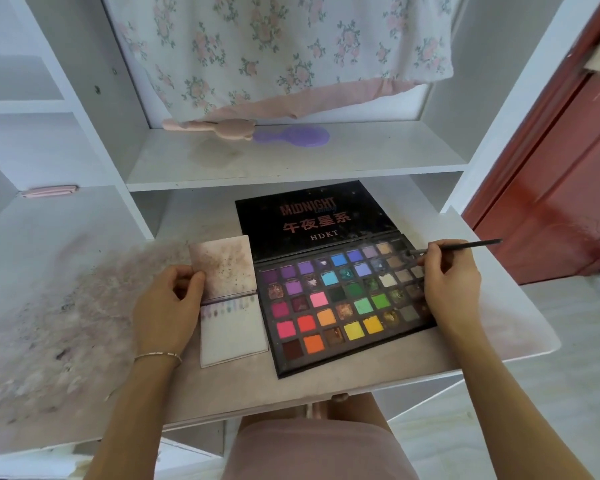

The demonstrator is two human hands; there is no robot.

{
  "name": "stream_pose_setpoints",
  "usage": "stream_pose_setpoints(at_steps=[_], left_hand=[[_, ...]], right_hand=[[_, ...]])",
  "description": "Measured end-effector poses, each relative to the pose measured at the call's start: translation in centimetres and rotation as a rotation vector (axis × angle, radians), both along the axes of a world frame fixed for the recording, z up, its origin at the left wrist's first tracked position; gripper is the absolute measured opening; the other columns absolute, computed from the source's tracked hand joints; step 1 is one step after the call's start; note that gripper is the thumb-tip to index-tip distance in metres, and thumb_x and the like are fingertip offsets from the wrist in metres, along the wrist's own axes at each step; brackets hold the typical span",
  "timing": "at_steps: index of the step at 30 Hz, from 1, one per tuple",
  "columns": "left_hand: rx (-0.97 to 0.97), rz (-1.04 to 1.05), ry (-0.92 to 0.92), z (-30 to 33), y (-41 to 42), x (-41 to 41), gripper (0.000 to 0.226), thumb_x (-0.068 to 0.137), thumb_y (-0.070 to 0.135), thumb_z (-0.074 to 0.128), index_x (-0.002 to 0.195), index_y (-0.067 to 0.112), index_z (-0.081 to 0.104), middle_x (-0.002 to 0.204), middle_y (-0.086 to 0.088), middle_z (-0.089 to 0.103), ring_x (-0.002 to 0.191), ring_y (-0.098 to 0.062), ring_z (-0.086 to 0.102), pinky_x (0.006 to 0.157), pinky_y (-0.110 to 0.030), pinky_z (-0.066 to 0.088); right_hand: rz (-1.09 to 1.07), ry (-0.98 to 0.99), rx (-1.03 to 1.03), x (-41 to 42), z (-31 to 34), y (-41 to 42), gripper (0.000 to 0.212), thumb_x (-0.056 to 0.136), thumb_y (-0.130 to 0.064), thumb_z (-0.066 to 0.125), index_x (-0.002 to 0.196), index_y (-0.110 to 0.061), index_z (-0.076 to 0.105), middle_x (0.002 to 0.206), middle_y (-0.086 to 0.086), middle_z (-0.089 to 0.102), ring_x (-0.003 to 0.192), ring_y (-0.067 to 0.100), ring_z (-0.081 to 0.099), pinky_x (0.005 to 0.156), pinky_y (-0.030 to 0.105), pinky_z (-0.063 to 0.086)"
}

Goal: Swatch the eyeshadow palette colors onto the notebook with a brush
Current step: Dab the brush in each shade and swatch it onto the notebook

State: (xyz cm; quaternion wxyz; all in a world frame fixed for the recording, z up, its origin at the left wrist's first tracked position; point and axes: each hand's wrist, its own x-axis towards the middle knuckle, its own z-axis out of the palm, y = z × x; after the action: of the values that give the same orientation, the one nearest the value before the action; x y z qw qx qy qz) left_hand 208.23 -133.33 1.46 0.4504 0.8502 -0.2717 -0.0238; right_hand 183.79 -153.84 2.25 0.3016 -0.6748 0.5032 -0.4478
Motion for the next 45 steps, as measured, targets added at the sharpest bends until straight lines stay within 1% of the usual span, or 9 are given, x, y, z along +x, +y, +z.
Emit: stream_pose_setpoints(at_steps=[9,12,20,25,28,34,37,40,45], left_hand=[[-0.011,0.004,-0.002,0.1,0.0,-0.1,0.006,0.088,0.021,0.058,0.083,0.021,0.057,0.074,0.004,0.058,0.071,-0.016,0.052,0.064,-0.027,0.033],[-0.012,0.002,-0.004,0.0,0.0,-0.1,0.006,0.089,0.02,0.058,0.083,0.02,0.056,0.074,0.003,0.058,0.07,-0.016,0.051,0.059,-0.026,0.031],[-0.017,0.004,0.012,0.0,0.0,0.0,0.005,0.088,0.021,0.058,0.084,0.02,0.057,0.075,0.002,0.059,0.072,-0.017,0.053,0.065,-0.028,0.034],[-0.026,0.004,0.022,0.1,0.0,0.0,0.005,0.088,0.019,0.059,0.083,0.02,0.057,0.071,0.007,0.056,0.069,-0.015,0.051,0.058,-0.026,0.034],[-0.029,0.005,0.029,0.1,0.0,0.0,0.005,0.088,0.019,0.059,0.083,0.02,0.057,0.073,0.003,0.058,0.071,-0.018,0.052,0.064,-0.029,0.035],[-0.021,0.028,0.026,-0.1,0.0,0.1,0.006,0.087,0.021,0.06,0.081,0.022,0.058,0.068,0.01,0.057,0.064,-0.006,0.05,0.056,-0.018,0.033],[-0.025,0.028,0.023,0.0,0.0,0.0,0.008,0.087,0.021,0.06,0.08,0.023,0.058,0.067,0.015,0.055,0.064,0.001,0.049,0.055,-0.016,0.033],[-0.003,0.038,0.017,0.0,0.0,0.0,0.008,0.087,0.023,0.06,0.08,0.025,0.057,0.067,0.019,0.054,0.063,0.003,0.048,0.053,-0.014,0.029],[-0.002,0.038,0.034,-0.2,-0.1,0.2,0.007,0.087,0.023,0.06,0.081,0.026,0.059,0.066,0.02,0.054,0.061,0.005,0.049,0.049,-0.008,0.03]], right_hand=[[0.01,0.048,-0.019,0.0,-0.3,-0.1,0.01,0.094,-0.018,0.045,0.085,-0.017,0.049,0.064,-0.009,0.054,0.057,0.003,0.052,0.047,0.014,0.036],[0.044,0.098,-0.034,-0.1,-0.3,-0.2,0.008,0.094,-0.016,0.045,0.086,-0.015,0.049,0.066,-0.01,0.052,0.06,-0.003,0.048,0.048,0.006,0.038],[0.035,0.108,-0.022,-0.1,-0.2,-0.1,0.01,0.094,-0.016,0.046,0.085,-0.016,0.05,0.064,-0.01,0.053,0.058,0.0,0.051,0.046,0.008,0.032],[0.01,0.085,-0.041,0.1,0.1,0.3,0.013,0.093,-0.014,0.046,0.081,-0.017,0.049,0.062,-0.007,0.052,0.057,0.001,0.049,0.049,0.012,0.033],[0.036,0.035,-0.037,0.3,0.4,0.9,0.016,0.093,-0.016,0.047,0.079,-0.023,0.048,0.064,-0.011,0.054,0.058,0.001,0.053,0.05,0.013,0.036],[0.272,-0.099,0.088,2.5,1.0,3.9,0.019,0.092,-0.017,0.049,0.077,-0.029,0.049,0.073,-0.01,0.063,0.07,-0.001,0.065,0.051,0.013,0.051],[0.432,-0.108,0.07,4.4,1.1,6.3,0.019,0.089,-0.012,0.05,0.078,-0.027,0.053,0.067,-0.006,0.063,0.069,0.003,0.063,0.061,0.013,0.051],[0.585,-0.112,0.109,6.4,1.3,8.5,0.016,0.088,-0.012,0.051,0.078,-0.023,0.055,0.069,-0.002,0.066,0.063,0.01,0.062,0.058,0.019,0.05],[0.75,-0.043,0.18,8.9,1.1,10.6,0.012,0.088,-0.018,0.054,0.077,-0.024,0.055,0.071,-0.006,0.068,0.067,0.005,0.064,0.063,0.019,0.052]])
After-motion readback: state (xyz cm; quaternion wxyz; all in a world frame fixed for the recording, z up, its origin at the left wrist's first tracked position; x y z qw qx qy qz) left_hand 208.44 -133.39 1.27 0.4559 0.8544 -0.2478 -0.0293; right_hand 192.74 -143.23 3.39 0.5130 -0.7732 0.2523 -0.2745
